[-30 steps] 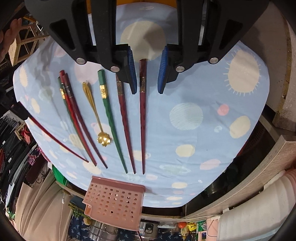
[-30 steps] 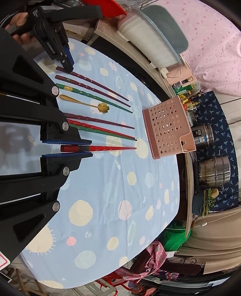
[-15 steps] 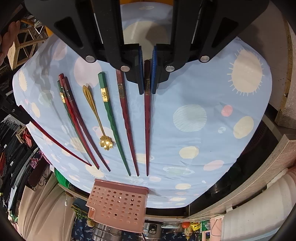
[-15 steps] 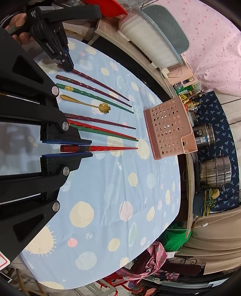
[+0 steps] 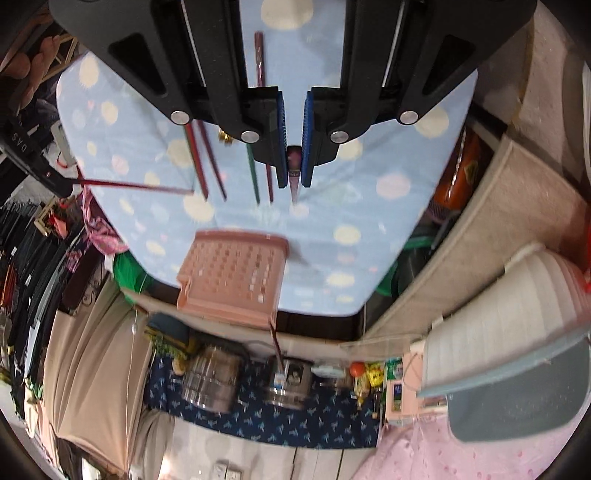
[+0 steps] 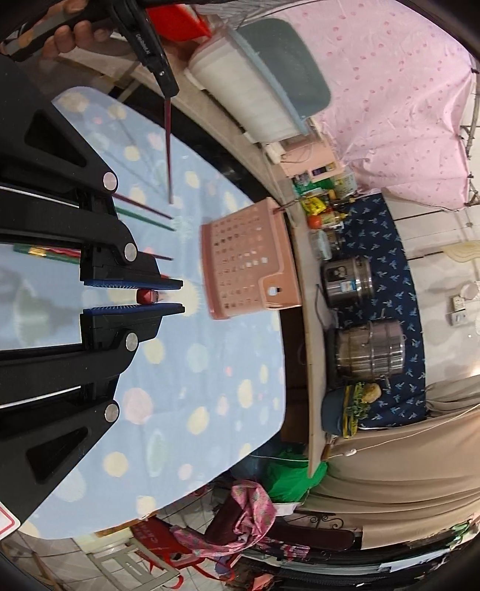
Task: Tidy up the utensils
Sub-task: 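Lift both chopsticks and lower them into the pink basket with both tools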
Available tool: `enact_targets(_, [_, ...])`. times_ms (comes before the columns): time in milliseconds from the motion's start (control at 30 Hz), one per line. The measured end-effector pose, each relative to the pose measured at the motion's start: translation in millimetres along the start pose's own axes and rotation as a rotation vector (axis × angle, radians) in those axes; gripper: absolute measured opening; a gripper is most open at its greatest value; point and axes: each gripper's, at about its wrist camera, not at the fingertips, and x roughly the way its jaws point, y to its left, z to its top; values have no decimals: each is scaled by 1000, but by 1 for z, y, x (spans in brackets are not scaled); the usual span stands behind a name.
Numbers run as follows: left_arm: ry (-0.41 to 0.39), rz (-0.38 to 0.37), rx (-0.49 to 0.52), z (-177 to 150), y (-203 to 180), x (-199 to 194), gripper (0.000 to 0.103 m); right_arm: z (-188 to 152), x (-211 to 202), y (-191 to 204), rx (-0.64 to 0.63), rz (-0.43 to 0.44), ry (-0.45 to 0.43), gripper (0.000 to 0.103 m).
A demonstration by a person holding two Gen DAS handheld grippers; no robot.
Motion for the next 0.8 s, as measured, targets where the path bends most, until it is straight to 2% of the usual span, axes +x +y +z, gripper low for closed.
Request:
enact_targets(200, [-81,4,2,49,-4,0,7,35,14,-8,21,14,-24,7])
enact_targets(367, [-103,3,-4,80,-7,8,7,61,23,-12,20,24,-38,7])
enact_targets(567, [-134,-11,3,113,-13,11,7,97,27,-17,38,48,-79,7])
enact_targets(800, [-217,-47,20,163,-33,2,7,152,31,-14,50,102,-155,7])
